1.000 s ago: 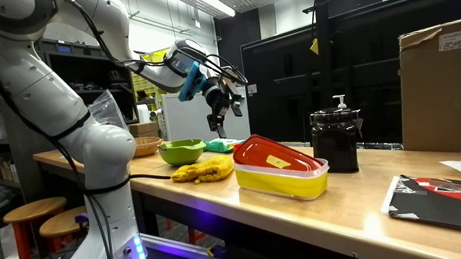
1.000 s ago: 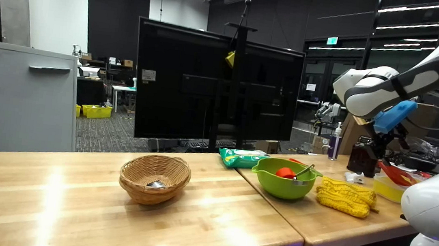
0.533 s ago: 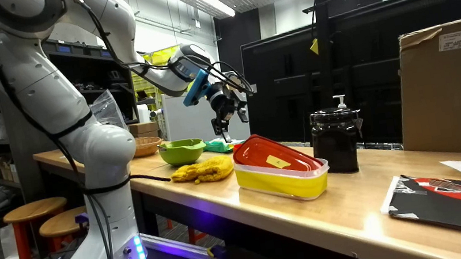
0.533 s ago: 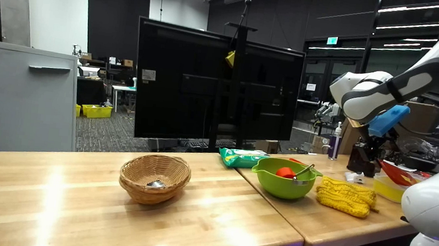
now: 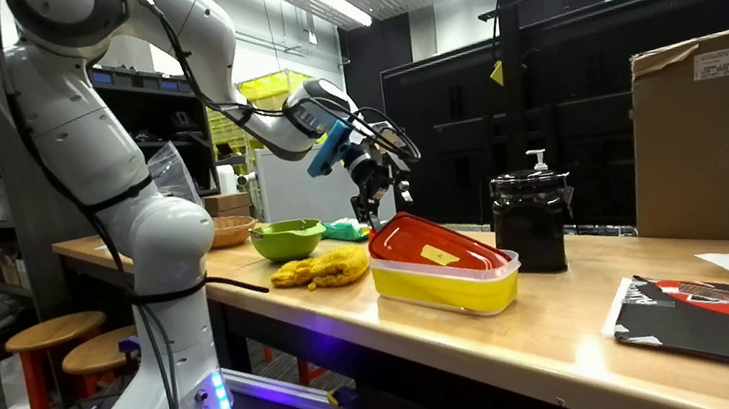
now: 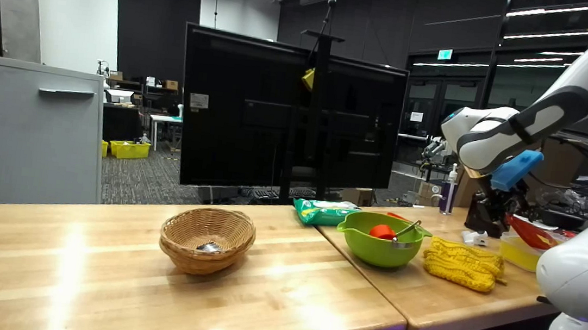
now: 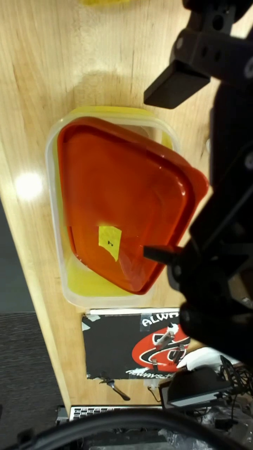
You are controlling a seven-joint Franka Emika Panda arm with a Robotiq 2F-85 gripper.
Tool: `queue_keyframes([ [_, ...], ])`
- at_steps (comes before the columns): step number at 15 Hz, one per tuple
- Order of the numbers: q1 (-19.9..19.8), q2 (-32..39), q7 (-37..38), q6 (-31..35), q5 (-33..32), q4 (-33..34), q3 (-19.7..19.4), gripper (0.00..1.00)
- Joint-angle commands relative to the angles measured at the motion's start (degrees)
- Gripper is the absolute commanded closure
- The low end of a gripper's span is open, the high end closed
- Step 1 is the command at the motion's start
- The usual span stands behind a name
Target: Put the red lid on the counter.
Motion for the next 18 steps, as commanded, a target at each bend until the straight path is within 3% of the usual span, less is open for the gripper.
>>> queue_keyframes([
  [1, -1.3, 3.0, -1.4, 1.9, -2.8, 2.4, -1.9, 0.00],
  [4, -1.6, 4.3, -2.3, 3.1, -4.0, 3.6, -3.4, 0.00],
  [5, -1.7, 4.7, -2.6, 3.5, -4.1, 3.9, -3.8, 0.07],
  [6, -1.7, 5.0, -2.9, 4.0, -4.1, 4.1, -4.1, 0.26],
  [14, -1.9, 7.1, -4.8, 5.8, -3.1, 5.6, -5.2, 0.87],
  [16, -1.8, 7.2, -4.8, 5.4, -2.8, 5.8, -5.1, 0.98],
  [18, -1.8, 6.9, -5.0, 5.0, -2.9, 6.1, -4.8, 1.00],
])
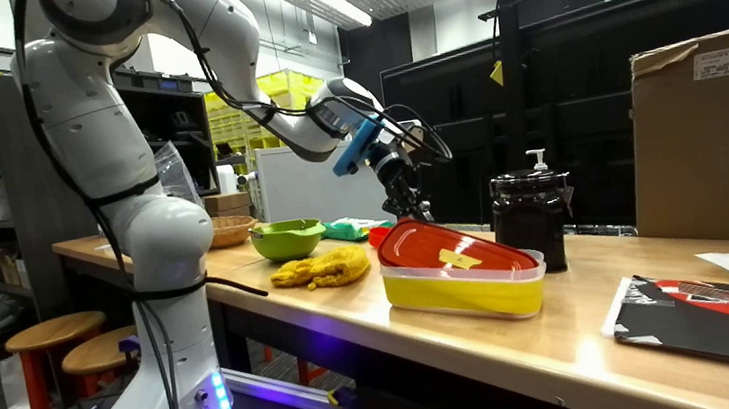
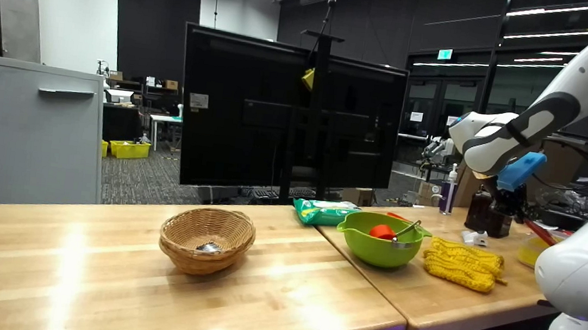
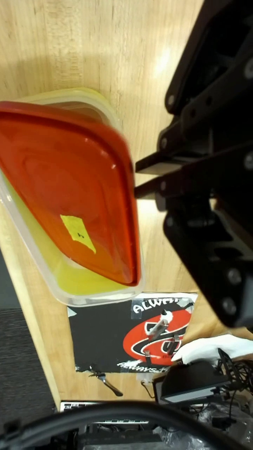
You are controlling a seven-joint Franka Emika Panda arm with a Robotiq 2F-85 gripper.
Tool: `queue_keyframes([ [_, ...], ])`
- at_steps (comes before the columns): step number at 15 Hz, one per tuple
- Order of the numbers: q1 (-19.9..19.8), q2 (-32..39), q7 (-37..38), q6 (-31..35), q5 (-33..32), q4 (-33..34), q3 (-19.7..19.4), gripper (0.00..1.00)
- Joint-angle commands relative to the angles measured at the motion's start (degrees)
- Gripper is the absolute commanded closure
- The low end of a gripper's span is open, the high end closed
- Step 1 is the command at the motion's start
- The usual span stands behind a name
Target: Put the red lid on the counter.
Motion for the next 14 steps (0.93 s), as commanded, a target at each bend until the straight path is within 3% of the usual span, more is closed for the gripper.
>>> queue_keyframes([
  [1, -0.5, 0.2, -1.4, -0.1, 0.0, 0.9, 0.4, 1.00],
  [5, -0.3, -0.6, -1.2, -1.6, 0.1, 1.0, 1.3, 1.00],
  [6, -0.2, -0.9, -1.1, -2.1, 0.1, 1.0, 1.7, 0.74],
  [8, 0.0, -1.5, -0.7, -3.5, 0.1, 1.2, 2.5, 0.70],
  [14, -0.4, -4.1, 0.3, -10.2, 1.7, 1.5, 3.5, 0.29],
])
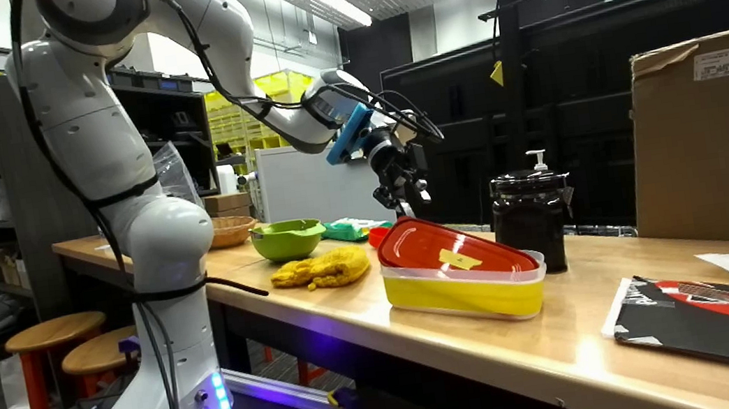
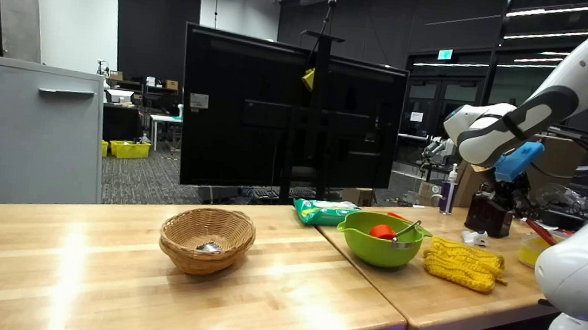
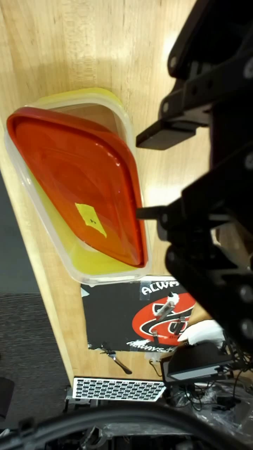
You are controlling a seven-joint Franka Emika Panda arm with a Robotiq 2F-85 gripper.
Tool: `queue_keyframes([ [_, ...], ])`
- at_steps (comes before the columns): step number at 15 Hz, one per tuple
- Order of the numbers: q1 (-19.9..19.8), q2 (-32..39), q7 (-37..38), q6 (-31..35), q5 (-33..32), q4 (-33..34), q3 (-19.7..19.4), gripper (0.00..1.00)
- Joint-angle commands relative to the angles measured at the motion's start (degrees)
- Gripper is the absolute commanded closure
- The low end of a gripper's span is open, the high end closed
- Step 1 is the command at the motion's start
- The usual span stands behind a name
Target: Put the red lid on the counter.
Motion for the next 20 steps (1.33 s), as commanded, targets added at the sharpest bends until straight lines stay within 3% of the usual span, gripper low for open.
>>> queue_keyframes([
  [1, -0.7, -3.3, 0.7, -4.5, 1.1, -0.5, 0.1, 0.23],
  [4, -1.3, -5.2, 1.8, -6.9, 1.9, -1.7, -0.9, 0.02],
  [5, -1.5, -5.8, 2.1, -7.4, 2.2, -2.0, -1.1, 0.00],
  [20, -1.1, -5.1, 2.9, -4.7, 5.3, -3.7, -1.9, 0.00],
])
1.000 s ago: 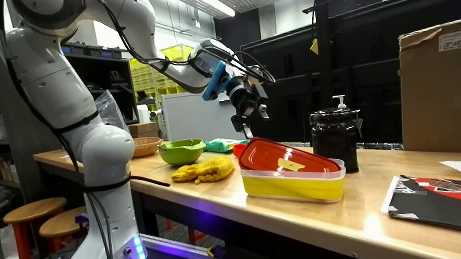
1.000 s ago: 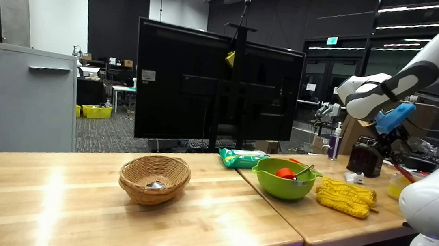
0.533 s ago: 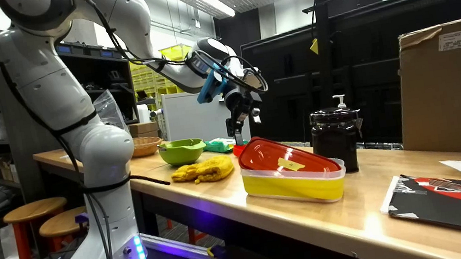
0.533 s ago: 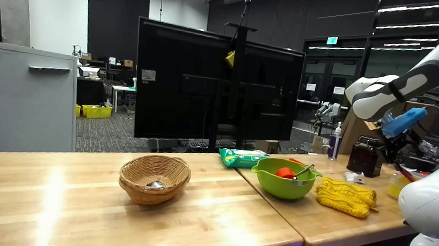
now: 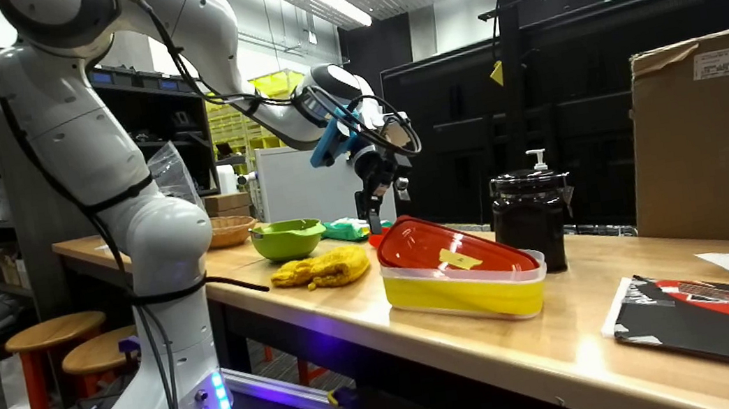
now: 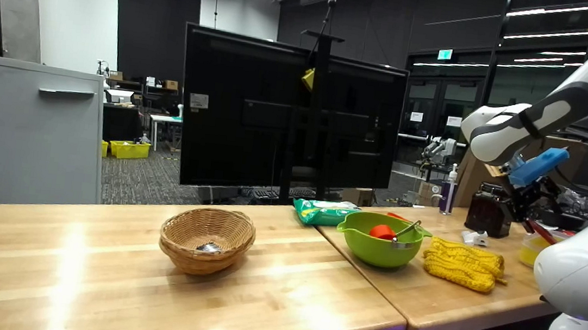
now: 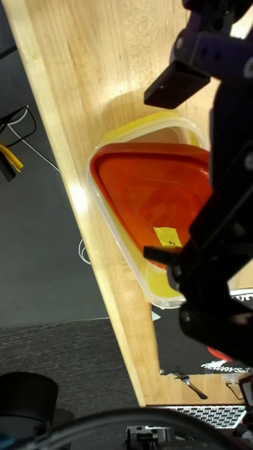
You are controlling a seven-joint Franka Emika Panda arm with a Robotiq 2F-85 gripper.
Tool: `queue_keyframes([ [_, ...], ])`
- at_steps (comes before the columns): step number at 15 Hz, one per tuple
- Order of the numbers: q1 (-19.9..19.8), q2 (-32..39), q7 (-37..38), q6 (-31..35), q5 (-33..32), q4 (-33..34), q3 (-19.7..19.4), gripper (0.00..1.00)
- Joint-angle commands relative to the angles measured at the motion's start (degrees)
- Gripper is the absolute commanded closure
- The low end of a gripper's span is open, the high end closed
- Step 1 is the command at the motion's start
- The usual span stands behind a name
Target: Put the red lid on the counter.
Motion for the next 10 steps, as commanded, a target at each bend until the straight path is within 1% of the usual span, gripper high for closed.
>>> queue_keyframes([
  [1, 0.2, 0.7, -0.3, 1.6, 0.7, 0.5, 0.2, 0.00],
  [10, -0.5, 4.1, -1.6, 7.4, 0.1, 1.2, -1.0, 0.00],
])
